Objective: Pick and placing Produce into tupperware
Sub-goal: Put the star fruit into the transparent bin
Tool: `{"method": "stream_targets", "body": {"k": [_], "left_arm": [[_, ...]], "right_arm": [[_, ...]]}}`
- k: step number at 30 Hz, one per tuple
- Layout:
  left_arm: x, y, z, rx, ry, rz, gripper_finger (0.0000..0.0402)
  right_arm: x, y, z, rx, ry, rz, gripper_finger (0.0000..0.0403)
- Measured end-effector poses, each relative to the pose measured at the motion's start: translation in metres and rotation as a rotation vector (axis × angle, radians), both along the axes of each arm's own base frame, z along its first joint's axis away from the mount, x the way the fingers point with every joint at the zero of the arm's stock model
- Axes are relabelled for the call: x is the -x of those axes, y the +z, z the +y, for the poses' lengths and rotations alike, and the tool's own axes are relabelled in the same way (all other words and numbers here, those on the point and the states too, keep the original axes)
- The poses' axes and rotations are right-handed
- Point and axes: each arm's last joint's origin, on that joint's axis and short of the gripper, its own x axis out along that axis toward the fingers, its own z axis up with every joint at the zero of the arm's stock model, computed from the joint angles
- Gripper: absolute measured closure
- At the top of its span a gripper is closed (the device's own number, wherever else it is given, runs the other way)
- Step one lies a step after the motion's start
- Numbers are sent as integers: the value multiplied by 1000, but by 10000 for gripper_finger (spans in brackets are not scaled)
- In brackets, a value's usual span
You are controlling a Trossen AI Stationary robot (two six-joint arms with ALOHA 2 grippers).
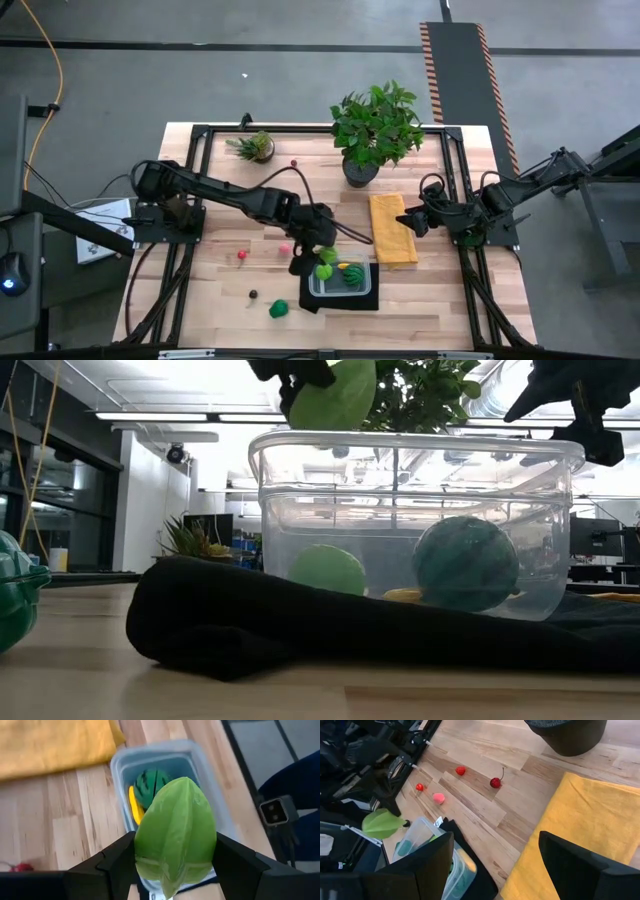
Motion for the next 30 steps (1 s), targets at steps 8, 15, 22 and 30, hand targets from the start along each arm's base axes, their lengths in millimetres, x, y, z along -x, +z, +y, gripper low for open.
{"method": "stream_targets", "body": {"k": [8, 15, 22, 30], "left_arm": [[-8, -13, -1, 12, 1, 18, 181], [-16, -31, -10, 27, -29, 54, 181], [-17, -42, -19, 34, -50, 92, 181], [-22, -45, -19, 39, -51, 69, 181]], "right_arm": [[0, 0, 0, 7, -4, -2, 121], [0, 0, 0, 8, -5, 0, 121], [0, 0, 0, 14, -3, 4, 121], [0, -1, -1, 17, -5, 5, 121]]}}
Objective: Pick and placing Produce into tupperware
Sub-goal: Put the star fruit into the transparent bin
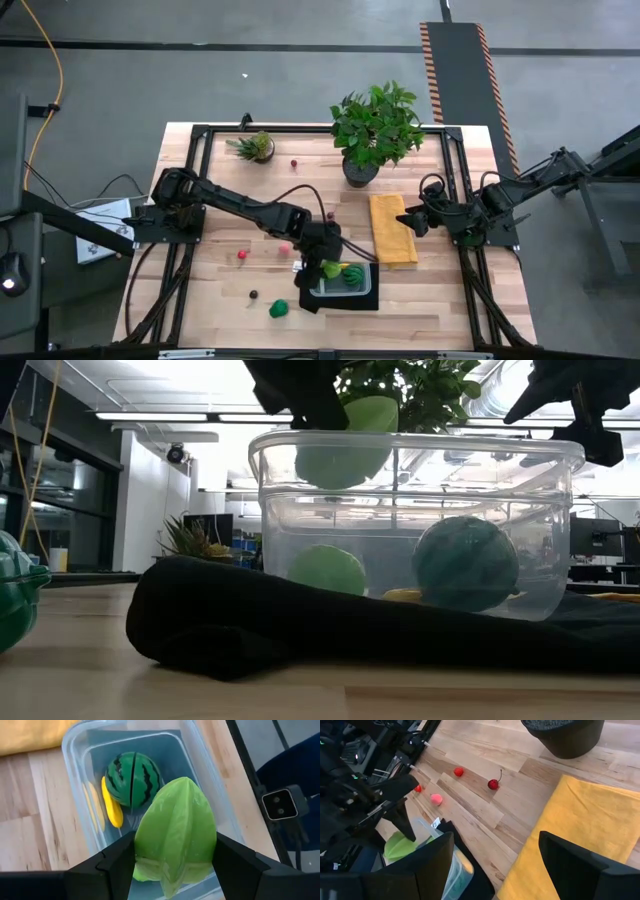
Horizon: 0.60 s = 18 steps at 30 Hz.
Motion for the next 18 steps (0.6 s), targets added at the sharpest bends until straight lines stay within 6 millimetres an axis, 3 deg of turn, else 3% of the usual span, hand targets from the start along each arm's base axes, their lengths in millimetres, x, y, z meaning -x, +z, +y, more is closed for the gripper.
{"method": "stream_targets", "body": {"k": [18], "left_arm": [[-1, 0, 1, -6, 7, -6, 181]], "right_arm": [[0, 0, 0, 6, 3, 1, 121]]}}
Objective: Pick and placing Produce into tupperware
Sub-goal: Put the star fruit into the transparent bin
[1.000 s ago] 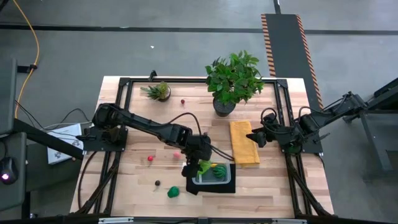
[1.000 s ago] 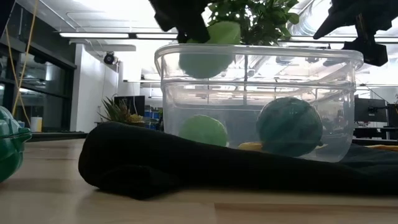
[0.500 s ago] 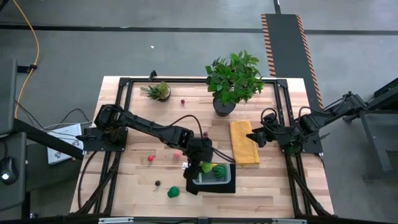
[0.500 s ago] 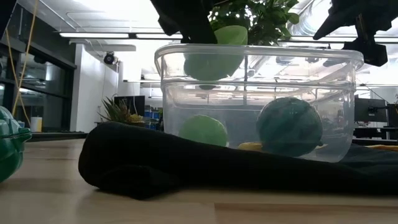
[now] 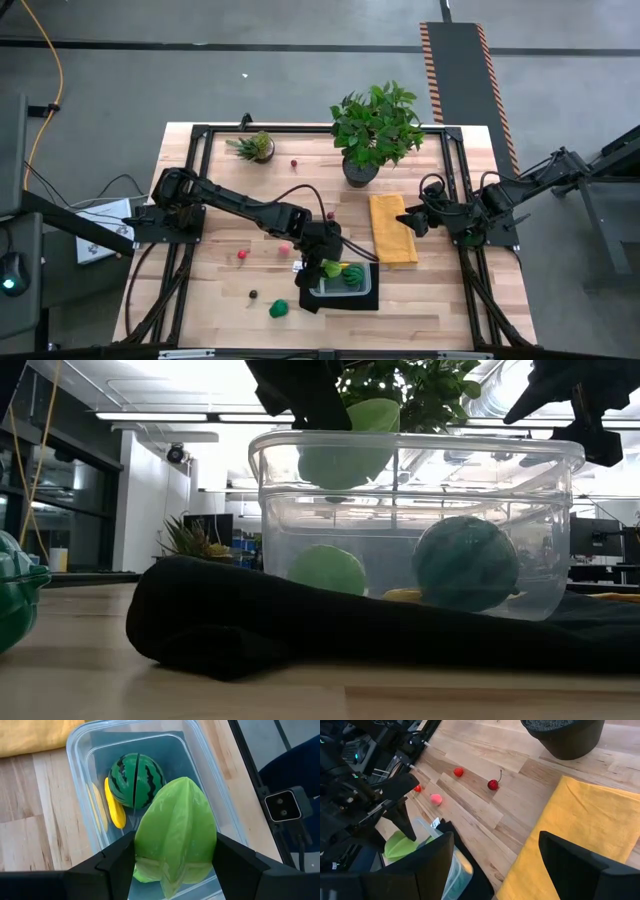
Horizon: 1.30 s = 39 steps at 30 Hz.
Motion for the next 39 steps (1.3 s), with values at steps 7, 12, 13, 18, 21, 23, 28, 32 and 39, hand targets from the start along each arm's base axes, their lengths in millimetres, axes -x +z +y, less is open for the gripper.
{"method": "stream_targets", "body": {"k": [7, 12, 13, 18, 21, 23, 28, 32, 39], "left_arm": [[-2, -5, 0, -1, -1, 6, 181], [-4, -13, 0, -5, -3, 23, 181], [-6, -13, -1, -4, -4, 14, 181], [-9, -22, -1, -5, -4, 33, 181], [-7, -25, -1, -6, -5, 57, 181], [-8, -24, -1, -5, -7, 48, 181], [-8, -24, -1, -6, -8, 47, 181], [-8, -24, -1, -6, -8, 47, 181], [-8, -24, -1, -6, -8, 48, 181]], "right_arm": [[0, 0, 0, 0, 0, 0, 121], [0, 0, 0, 0, 0, 0, 121], [0, 0, 0, 1, 0, 0, 121], [0, 0, 0, 3, -3, -1, 121], [0, 0, 0, 3, -3, -2, 121], [0, 0, 0, 3, -3, -2, 121], [0, 0, 0, 8, -9, -4, 121], [0, 0, -1, 14, -11, -4, 121], [0, 0, -1, 16, -9, -3, 121]]}}
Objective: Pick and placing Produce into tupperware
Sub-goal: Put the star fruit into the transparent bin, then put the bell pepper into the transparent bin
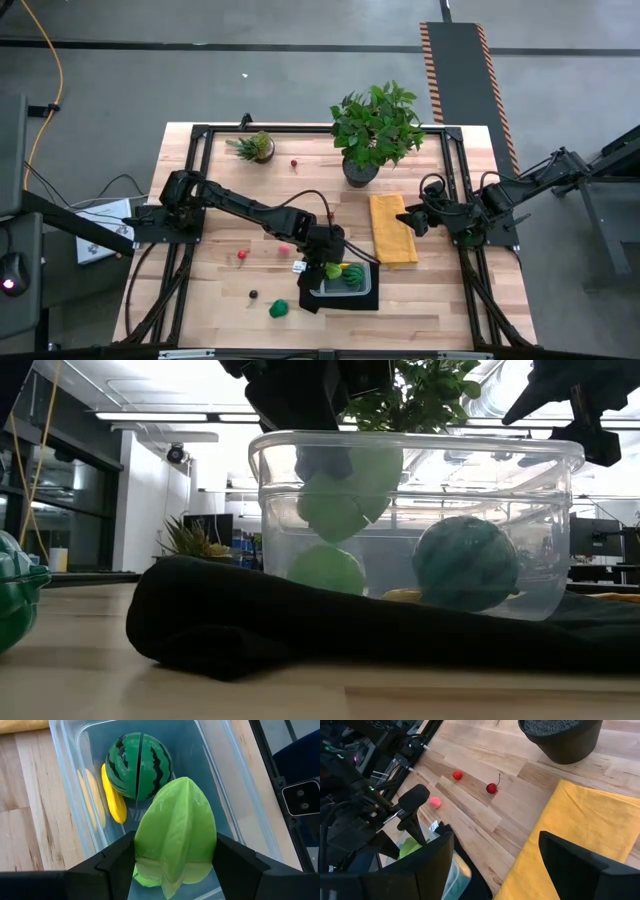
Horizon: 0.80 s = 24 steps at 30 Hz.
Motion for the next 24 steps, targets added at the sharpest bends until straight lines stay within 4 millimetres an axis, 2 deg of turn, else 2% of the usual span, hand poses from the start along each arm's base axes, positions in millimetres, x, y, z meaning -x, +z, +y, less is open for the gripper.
{"method": "stream_targets", "body": {"k": [6, 16, 24], "left_arm": [[0, 0, 0, 3, 6, 2, 177], [0, 0, 0, -2, 11, 2, 109], [0, 0, 0, -2, 10, 1, 128]], "right_arm": [[0, 0, 0, 0, 0, 0, 121], [0, 0, 0, 0, 1, 0, 121], [0, 0, 0, 4, 1, 7, 121]]}}
